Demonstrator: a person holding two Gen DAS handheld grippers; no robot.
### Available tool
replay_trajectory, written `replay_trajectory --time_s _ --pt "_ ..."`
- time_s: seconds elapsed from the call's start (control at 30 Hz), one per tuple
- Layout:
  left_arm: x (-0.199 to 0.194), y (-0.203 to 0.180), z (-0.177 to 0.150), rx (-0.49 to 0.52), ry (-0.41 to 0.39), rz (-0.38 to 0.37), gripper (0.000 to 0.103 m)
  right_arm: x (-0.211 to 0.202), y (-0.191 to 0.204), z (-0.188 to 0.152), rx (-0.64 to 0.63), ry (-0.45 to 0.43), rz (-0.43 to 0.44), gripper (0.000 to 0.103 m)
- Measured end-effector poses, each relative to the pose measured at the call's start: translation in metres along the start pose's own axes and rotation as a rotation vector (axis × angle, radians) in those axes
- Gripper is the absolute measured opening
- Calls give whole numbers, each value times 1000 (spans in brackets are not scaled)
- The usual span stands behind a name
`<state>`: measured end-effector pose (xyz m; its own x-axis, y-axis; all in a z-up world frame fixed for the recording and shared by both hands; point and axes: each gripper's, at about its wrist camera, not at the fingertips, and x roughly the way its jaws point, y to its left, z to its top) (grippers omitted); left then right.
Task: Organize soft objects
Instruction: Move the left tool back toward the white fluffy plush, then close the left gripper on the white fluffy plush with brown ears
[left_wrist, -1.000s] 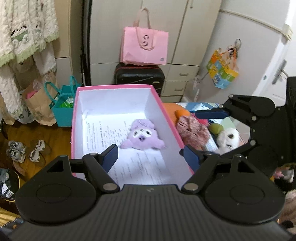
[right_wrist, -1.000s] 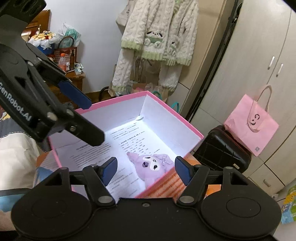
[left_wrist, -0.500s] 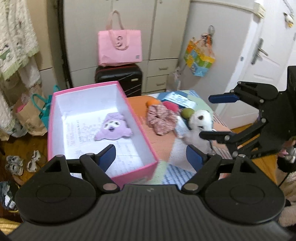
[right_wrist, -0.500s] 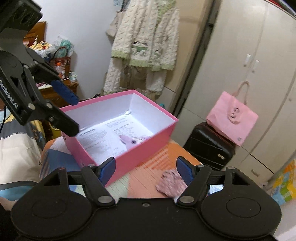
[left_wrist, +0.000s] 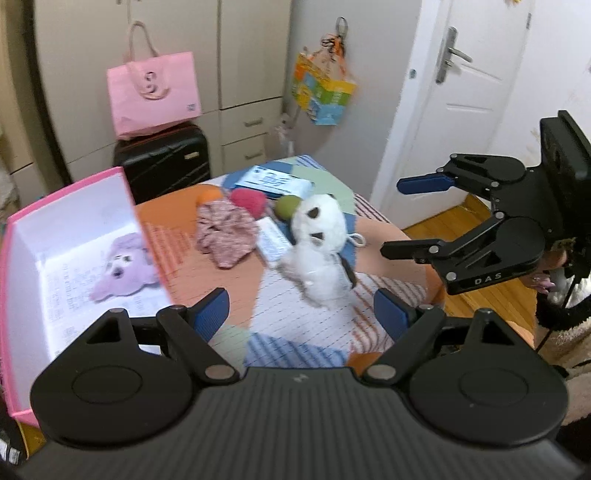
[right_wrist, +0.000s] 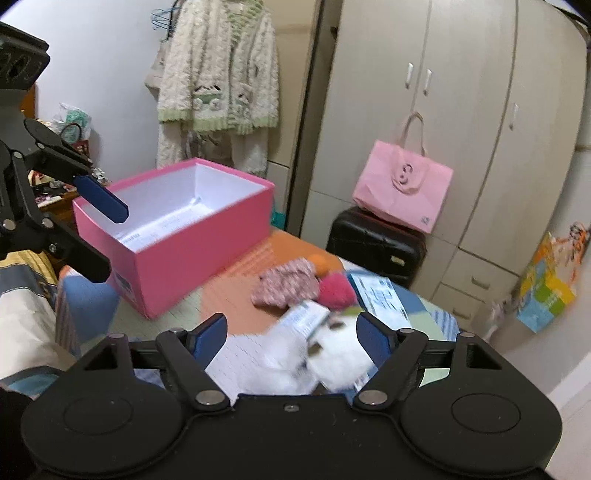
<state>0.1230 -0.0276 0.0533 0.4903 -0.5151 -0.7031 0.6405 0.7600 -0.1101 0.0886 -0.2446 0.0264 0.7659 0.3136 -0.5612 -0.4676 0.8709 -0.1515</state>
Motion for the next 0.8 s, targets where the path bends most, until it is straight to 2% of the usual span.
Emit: replay_trajectory --time_s 0.13,0.33,0.53,0.67,0.8 --pt "28 -5 -2 3 19 -32 86 8 -13 -19 41 32 6 81" --pt "58 -5 -4 -25 32 -34 86 24 -40 -38 92 86 -6 81" --pt "84 -6 2 -29 -38 -34 86 45 -56 -54 103 95 -13 82" --pt "111 -6 12 -41 -91 -75 86 66 -65 -67 104 57 -37 82" --pt "137 -9 24 -40 -128 -112 83 88 -74 -78 128 44 -9 81"
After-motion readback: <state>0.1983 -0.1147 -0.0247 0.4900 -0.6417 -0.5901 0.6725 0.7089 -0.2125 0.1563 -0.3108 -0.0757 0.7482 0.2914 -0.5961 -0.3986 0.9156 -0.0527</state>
